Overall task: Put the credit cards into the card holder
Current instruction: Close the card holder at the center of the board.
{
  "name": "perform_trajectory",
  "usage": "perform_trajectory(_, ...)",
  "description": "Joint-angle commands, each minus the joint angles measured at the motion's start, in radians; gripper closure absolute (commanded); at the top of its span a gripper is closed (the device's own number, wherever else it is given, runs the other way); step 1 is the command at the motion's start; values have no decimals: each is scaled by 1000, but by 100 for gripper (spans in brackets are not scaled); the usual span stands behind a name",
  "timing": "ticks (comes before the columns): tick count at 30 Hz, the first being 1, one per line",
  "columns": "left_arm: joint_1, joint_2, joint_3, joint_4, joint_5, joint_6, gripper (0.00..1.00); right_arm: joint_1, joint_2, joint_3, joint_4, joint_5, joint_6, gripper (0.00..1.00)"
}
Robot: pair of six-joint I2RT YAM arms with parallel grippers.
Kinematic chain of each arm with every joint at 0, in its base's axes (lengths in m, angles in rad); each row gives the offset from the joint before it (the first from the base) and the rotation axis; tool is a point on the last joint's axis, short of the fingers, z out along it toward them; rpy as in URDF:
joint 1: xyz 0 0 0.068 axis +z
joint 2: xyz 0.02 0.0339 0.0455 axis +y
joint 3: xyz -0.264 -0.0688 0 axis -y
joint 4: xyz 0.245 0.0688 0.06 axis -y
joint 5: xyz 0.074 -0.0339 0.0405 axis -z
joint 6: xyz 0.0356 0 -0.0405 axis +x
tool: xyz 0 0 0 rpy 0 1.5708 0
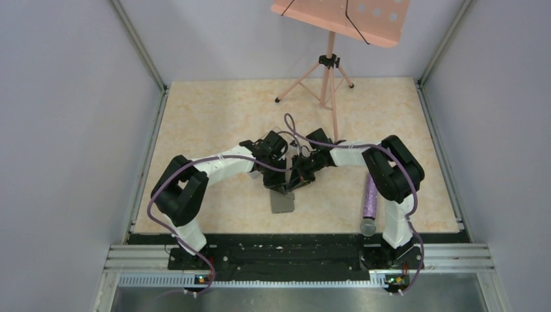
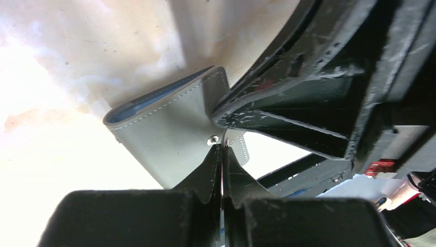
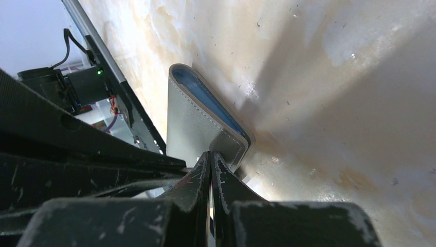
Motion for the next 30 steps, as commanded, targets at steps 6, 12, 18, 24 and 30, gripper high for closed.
perform_trajectory(6, 11, -51, -59, -8, -38, -12, 100, 5, -22, -1, -35, 90, -43, 100)
perform_trajectory(12, 11, -52, -93, 32, -18, -30, 100, 6, -21, -5, -35, 86, -51, 100)
perform_trajectory(18, 11, -49, -78, 63, 17, -25, 100, 5, -37, -9, -24, 74, -54, 100)
perform_trajectory(24, 11, -44, -74, 78, 35, -20, 100, 5, -31, -11, -14, 63, -47, 100)
perform_trajectory(30, 9, -40, -103, 117, 75, -29, 100, 4, -31, -13, -13, 62, -46, 100)
